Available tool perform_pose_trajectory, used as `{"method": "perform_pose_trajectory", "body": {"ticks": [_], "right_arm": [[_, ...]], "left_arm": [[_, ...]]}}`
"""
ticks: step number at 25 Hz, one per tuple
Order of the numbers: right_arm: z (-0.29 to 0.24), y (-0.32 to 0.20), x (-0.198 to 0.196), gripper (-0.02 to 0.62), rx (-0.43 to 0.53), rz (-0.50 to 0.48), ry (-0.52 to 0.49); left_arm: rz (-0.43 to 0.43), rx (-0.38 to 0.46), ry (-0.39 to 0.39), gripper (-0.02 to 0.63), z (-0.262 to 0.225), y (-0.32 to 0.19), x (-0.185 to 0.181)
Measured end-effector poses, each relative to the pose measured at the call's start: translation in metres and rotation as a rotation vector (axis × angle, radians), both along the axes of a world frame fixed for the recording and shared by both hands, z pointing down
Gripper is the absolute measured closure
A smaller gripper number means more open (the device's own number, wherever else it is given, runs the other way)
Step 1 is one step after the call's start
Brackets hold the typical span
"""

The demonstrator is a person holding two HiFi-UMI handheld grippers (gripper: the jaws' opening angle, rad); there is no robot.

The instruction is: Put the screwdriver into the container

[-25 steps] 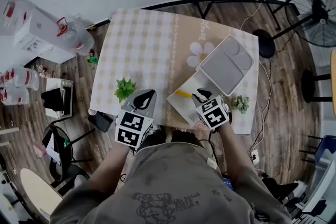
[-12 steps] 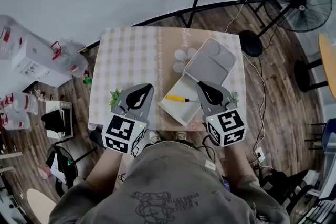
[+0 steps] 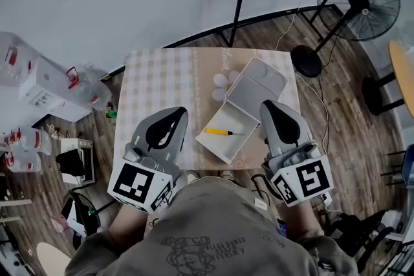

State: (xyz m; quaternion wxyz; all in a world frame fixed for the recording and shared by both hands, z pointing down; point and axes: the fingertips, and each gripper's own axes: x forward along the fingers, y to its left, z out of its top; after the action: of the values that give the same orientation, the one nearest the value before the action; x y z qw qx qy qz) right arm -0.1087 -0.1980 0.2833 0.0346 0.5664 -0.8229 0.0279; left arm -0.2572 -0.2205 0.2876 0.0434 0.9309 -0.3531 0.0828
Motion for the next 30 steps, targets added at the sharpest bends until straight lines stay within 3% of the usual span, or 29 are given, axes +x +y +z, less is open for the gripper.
{"method": "perform_pose_trajectory", "body": {"ticks": [5,12,18,30], "right_arm": [[-0.043,0.021,-0.01,0.568,0.079,-0.015,-0.031],[-0.02,0.02,0.001,0.568,0.008,-0.005,0.003],[-0.028,0.025,-0.001,0.568,0.036,-0.014,0.065],[-0.019,0.026,0.006,0.568,0.015,-0.012,0.074]], "left_arm": [[-0.005,0.057,0.019,0.606,-0.026,0.005,-0.012],[-0.004,0.022,0.021,0.606,-0.018,0.006,-0.01],[-0.002,0.023,0.01,0.606,-0.02,0.006,-0.007],[-0.008,0.005,0.003,0.606,-0.01,0.01,-0.004]]}}
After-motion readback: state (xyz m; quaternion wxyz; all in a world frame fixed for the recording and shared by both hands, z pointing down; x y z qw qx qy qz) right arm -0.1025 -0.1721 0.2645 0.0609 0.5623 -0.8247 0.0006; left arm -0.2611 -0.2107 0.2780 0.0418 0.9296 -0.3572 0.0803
